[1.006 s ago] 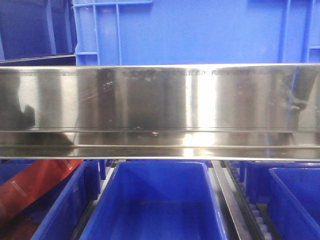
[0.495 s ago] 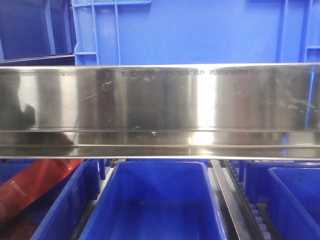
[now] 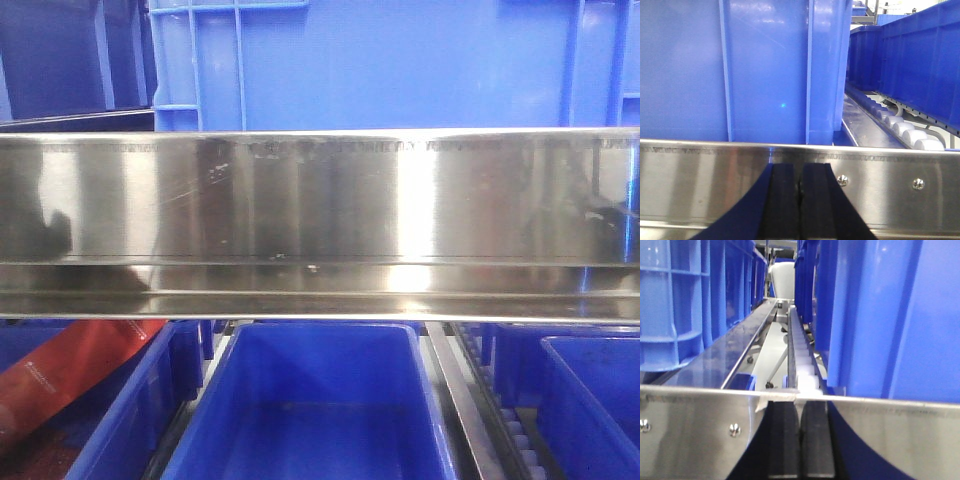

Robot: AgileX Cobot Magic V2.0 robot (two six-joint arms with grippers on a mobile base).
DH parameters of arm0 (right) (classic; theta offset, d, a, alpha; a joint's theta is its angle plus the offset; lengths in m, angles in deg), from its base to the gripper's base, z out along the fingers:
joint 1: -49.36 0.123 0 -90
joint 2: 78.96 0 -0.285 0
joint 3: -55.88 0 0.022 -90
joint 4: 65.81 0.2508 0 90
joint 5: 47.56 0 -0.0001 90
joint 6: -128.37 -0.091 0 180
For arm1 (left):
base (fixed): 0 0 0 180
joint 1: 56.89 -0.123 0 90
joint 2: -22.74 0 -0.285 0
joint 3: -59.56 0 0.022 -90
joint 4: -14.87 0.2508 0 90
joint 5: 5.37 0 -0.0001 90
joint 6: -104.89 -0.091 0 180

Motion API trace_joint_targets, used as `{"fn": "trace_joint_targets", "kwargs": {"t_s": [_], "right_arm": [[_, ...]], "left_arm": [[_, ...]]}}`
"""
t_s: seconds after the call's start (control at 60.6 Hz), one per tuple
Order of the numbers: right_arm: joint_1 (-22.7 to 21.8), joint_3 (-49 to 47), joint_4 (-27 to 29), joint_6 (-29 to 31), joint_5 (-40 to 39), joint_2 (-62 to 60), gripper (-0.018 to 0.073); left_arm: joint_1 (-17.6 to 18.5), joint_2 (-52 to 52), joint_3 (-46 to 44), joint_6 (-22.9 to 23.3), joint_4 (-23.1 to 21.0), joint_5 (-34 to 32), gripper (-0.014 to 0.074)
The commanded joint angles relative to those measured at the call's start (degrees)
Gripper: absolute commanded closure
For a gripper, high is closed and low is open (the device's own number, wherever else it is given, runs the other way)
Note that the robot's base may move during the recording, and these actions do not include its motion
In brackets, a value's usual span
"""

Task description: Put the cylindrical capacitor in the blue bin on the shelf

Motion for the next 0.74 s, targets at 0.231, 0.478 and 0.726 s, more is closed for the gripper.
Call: {"fn": "trace_joint_targets", "kwargs": {"t_s": [0.231,0.478,0.726], "right_arm": [[-0.3,0.0,0.0,-0.2,-2.2,-0.2,0.0683],[-0.3,0.0,0.0,-0.2,-2.2,-0.2,0.0683],[-0.3,0.0,0.0,-0.2,-2.2,-0.2,0.0683]], "left_arm": [[-0.1,-0.3,-0.1,-0.2,-0.3,-0.9,0.0708],[-0.1,-0.3,-0.1,-0.2,-0.3,-0.9,0.0708],[-0.1,-0.3,-0.1,-0.2,-0.3,-0.9,0.0708]]}}
